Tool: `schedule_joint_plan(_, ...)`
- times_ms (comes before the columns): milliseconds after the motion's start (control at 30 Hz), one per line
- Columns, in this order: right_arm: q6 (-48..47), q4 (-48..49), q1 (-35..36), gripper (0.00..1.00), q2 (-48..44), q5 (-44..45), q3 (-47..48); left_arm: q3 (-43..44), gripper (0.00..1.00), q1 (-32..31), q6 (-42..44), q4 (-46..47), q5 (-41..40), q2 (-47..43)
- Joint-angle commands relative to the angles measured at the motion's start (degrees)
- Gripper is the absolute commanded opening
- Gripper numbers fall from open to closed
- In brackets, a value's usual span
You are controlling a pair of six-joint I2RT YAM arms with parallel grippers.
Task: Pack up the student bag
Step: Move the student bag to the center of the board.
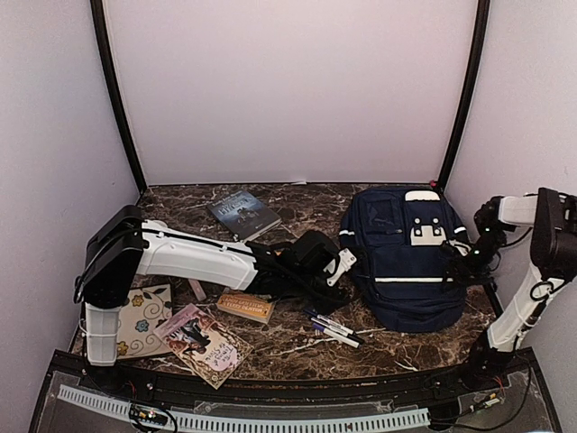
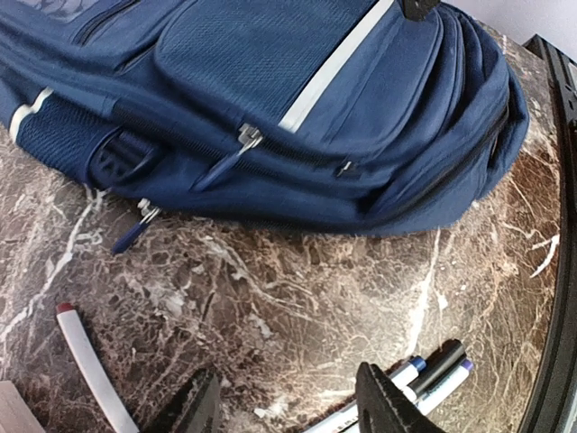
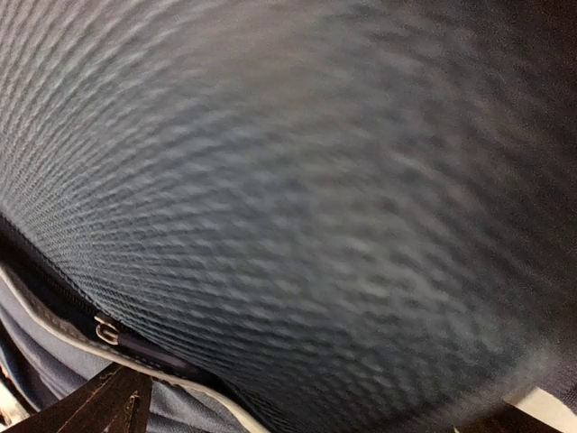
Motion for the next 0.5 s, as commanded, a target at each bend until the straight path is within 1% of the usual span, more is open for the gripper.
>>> schedule_joint_plan(0,4.2,1.0,10.0,1.00,2.7,-7.4,2.4,0.3,0.55,0.0,-1.2,-0.6,-4.1,-4.1)
schedule_joint_plan(67,6.0,1.3,11.9,1.00,4.4,-7.7,4.5,-0.7,0.59,0.0,-1.1,-0.8,-6.1,-5.7)
schedule_joint_plan(133,7.3,1.7,12.3,0.99,5.8,-7.0,6.3,-1.5,0.63,0.1,-1.2,-1.8,-9.1,-7.3)
schedule_joint_plan(200,7.6,1.8,12.3,0.99,5.6,-5.6,7.0,-2.0,0.66,0.1,-1.5,-4.0,-11.6,-8.9)
schedule_joint_plan(333,7.9,1.1,12.4,1.00,1.3,-2.4,7.0,-2.7,0.69,0.1,-4.7,-11.3,-15.7,-13.2)
schedule_joint_plan(433,8.4,0.3,12.3,1.00,-3.1,0.8,7.0,-4.4,0.69,0.1,-9.8,-17.5,-16.6,-17.5)
schedule_joint_plan(467,8.6,0.0,12.3,1.00,-4.4,2.5,8.8,-5.4,0.70,0.1,-11.7,-19.6,-16.7,-19.1)
